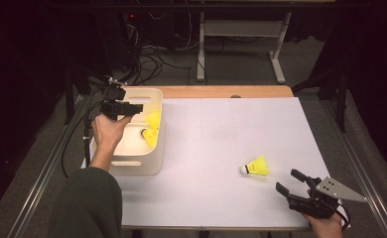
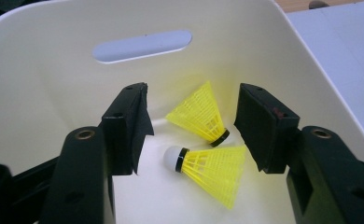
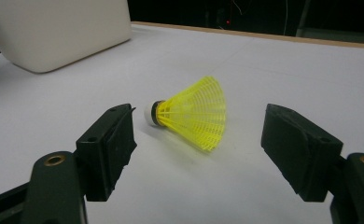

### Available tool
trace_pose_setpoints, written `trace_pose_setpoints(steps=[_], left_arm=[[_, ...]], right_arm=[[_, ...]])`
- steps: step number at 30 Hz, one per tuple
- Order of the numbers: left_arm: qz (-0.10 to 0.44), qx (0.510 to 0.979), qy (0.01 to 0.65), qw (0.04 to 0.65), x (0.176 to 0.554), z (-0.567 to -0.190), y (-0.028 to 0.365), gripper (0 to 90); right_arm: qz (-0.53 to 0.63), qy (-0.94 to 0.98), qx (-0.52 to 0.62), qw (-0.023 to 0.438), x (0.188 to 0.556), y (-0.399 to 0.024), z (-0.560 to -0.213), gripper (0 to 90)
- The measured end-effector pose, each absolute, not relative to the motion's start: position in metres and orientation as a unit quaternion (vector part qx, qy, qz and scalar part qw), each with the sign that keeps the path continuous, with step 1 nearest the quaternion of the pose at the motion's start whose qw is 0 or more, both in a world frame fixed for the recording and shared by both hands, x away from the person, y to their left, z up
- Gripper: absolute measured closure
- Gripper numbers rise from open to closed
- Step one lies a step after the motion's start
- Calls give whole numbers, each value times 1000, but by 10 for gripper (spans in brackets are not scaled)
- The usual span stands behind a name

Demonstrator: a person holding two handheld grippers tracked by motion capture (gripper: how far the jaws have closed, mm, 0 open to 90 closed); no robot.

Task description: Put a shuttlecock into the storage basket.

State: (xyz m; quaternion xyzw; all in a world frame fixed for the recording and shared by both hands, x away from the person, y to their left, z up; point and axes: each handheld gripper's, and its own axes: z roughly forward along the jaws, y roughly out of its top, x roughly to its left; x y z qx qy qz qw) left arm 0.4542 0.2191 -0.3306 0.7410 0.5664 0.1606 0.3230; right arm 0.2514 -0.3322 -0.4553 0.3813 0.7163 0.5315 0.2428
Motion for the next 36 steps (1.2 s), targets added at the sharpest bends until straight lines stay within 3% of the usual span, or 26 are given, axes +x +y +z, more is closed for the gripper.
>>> trace_pose_setpoints(steps=[36], left_arm=[[150, 749, 535, 361, 448, -318, 201, 446]], right_arm=[[532, 717, 380, 242, 252, -332, -455, 263]])
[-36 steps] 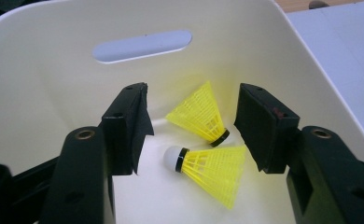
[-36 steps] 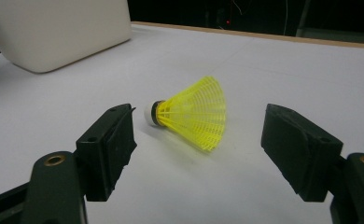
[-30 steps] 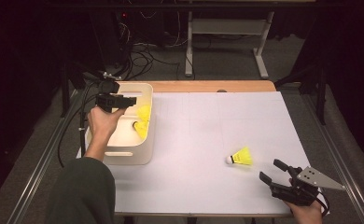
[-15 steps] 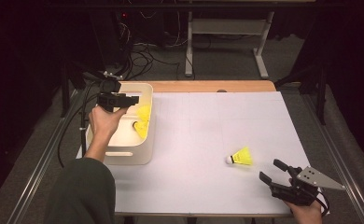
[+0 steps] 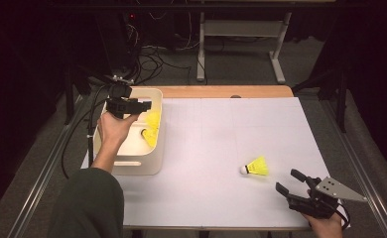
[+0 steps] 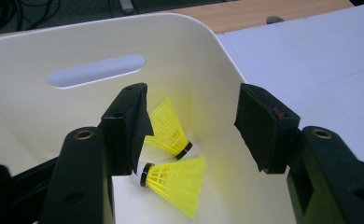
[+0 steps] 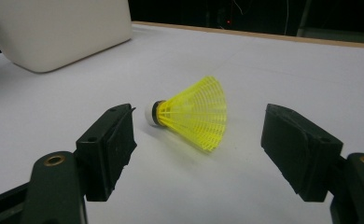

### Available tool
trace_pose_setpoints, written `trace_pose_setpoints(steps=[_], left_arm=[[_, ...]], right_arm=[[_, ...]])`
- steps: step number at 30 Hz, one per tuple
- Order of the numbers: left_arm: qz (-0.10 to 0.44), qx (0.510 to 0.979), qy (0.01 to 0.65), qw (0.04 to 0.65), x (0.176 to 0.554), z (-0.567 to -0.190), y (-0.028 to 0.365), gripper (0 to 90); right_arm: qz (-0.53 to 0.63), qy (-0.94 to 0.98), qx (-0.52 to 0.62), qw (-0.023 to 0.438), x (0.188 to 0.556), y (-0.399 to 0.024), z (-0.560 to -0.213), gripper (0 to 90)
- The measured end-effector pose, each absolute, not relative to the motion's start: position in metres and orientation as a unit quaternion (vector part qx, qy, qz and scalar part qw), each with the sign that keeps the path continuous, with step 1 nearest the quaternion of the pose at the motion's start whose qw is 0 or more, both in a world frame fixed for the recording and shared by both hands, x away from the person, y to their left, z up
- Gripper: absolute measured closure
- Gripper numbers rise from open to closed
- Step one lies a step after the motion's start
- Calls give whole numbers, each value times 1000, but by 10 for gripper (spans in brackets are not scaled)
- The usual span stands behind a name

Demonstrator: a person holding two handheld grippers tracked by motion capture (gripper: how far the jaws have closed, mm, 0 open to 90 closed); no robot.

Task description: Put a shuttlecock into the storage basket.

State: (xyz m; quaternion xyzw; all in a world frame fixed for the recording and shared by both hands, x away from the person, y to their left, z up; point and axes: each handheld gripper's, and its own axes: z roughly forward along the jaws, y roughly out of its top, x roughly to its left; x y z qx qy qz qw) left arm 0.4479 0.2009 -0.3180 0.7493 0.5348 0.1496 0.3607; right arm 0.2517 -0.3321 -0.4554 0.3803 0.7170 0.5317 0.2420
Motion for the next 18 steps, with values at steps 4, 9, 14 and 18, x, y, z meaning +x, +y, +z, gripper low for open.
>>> trace_pose_setpoints(steps=[4, 9, 14, 18], left_arm=[[151, 752, 531, 361, 448, -317, 198, 446], [152, 756, 521, 367, 446, -313, 191, 445], [150, 759, 512, 372, 445, -312, 183, 441], [149, 769, 500, 370, 443, -312, 174, 433]], right_arm=[[532, 717, 381, 241, 252, -332, -455, 263], [532, 717, 381, 241, 252, -332, -455, 263], [532, 717, 380, 242, 251, -332, -455, 263], [532, 718, 379, 242, 252, -332, -455, 263]])
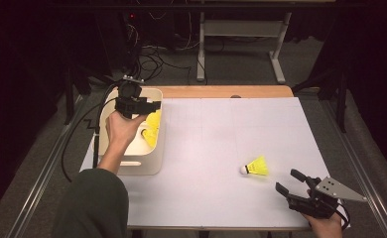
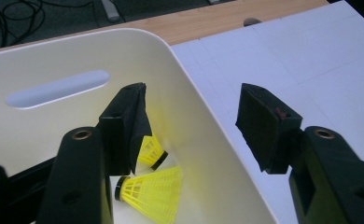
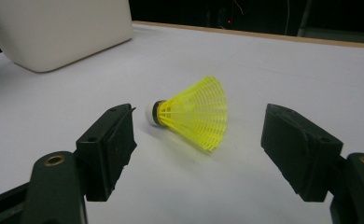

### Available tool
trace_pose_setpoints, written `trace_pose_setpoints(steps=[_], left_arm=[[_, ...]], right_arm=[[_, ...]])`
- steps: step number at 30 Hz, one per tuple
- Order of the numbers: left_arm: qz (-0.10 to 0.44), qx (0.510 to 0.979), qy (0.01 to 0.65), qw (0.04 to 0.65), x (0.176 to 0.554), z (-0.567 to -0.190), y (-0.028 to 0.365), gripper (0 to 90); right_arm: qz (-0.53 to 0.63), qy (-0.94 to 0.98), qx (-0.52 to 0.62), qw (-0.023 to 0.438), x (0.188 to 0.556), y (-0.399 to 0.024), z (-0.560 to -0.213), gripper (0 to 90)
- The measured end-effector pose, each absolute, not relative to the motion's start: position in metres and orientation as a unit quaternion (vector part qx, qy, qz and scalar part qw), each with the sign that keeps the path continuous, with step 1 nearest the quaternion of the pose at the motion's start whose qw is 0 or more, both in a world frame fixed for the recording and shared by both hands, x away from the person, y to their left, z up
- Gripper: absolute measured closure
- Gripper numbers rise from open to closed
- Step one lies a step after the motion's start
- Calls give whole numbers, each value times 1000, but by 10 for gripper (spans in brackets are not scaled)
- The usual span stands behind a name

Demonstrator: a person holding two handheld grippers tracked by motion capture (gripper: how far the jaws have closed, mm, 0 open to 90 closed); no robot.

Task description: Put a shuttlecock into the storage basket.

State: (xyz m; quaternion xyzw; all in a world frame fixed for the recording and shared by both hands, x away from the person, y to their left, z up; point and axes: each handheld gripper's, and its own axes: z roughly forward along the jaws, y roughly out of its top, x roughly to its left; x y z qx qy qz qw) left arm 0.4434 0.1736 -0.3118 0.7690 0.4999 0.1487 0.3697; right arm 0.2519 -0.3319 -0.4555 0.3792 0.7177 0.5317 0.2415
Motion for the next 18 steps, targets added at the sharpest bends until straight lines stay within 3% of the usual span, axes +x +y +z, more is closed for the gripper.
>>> trace_pose_setpoints(steps=[18], left_arm=[[147, 771, 490, 379, 442, -312, 157, 408]], right_arm=[[532, 718, 379, 242, 252, -332, -455, 263]])
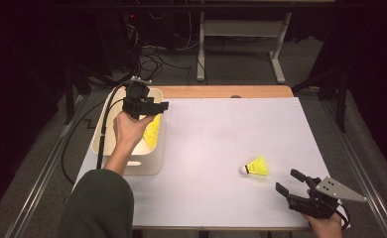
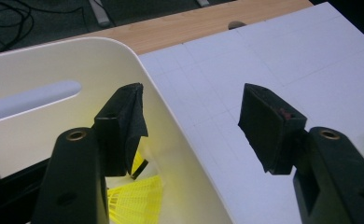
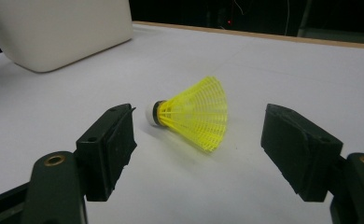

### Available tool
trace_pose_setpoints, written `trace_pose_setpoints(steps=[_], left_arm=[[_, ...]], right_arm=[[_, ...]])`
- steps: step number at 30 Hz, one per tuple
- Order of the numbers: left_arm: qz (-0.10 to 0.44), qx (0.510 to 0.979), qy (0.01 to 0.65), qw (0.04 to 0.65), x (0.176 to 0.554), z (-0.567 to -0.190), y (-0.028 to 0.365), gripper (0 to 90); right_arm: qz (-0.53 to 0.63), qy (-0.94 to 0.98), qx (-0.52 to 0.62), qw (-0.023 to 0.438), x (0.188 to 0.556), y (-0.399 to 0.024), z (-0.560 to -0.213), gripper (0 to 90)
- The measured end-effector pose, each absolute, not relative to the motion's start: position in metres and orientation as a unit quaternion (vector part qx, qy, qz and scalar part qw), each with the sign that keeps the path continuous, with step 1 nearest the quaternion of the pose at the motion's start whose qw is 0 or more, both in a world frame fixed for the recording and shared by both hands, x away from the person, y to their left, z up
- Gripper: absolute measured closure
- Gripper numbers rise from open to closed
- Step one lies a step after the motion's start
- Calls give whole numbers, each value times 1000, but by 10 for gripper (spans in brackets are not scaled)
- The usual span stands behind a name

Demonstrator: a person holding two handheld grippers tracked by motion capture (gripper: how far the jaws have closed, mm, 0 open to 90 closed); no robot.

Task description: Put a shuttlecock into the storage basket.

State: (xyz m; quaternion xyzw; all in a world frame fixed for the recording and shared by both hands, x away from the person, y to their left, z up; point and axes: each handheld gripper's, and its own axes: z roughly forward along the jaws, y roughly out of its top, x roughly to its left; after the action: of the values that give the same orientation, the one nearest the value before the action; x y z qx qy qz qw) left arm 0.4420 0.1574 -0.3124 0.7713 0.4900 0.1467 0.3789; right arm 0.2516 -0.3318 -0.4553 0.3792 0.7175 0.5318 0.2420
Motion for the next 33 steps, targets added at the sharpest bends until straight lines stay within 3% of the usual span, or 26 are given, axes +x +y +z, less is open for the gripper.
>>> trace_pose_setpoints(steps=[33], left_arm=[[139, 779, 467, 394, 437, -317, 127, 390]], right_arm=[[532, 718, 378, 241, 251, -332, -455, 263]])
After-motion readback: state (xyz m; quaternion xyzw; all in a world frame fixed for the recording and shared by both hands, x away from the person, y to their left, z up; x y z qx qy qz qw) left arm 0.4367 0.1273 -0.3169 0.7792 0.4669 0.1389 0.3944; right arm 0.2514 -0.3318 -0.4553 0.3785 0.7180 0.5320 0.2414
